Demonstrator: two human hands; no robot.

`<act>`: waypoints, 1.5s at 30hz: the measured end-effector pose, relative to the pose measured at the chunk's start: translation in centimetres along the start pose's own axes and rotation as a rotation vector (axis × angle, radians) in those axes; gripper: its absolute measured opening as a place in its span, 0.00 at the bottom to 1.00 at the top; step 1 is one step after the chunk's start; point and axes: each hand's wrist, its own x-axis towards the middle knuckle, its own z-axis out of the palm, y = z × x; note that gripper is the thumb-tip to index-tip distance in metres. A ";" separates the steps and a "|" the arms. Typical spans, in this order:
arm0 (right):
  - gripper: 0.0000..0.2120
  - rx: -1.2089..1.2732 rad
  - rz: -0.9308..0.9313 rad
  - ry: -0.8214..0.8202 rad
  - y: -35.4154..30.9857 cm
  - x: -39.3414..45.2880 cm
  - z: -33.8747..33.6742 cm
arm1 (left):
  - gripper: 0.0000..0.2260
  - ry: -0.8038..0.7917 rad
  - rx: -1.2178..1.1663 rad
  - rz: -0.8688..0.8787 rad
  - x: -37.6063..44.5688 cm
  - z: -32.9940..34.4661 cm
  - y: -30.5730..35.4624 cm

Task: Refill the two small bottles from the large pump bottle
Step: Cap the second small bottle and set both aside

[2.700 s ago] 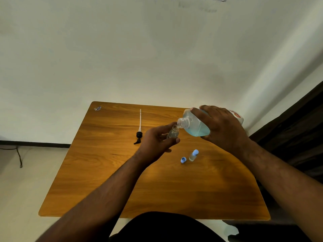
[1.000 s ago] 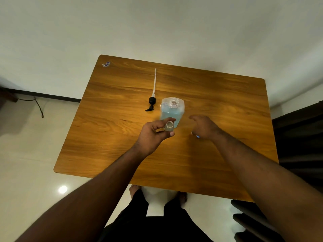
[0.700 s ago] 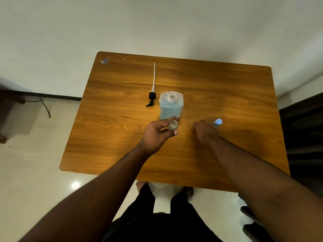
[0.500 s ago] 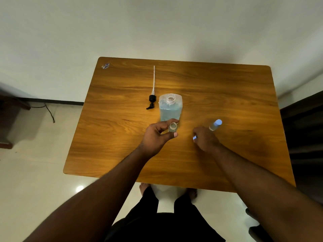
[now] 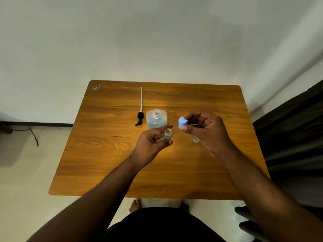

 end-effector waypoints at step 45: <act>0.31 -1.382 -0.308 -0.247 -7.5 2.8 -1.5 | 0.14 -0.142 0.152 0.109 1.0 1.9 5.0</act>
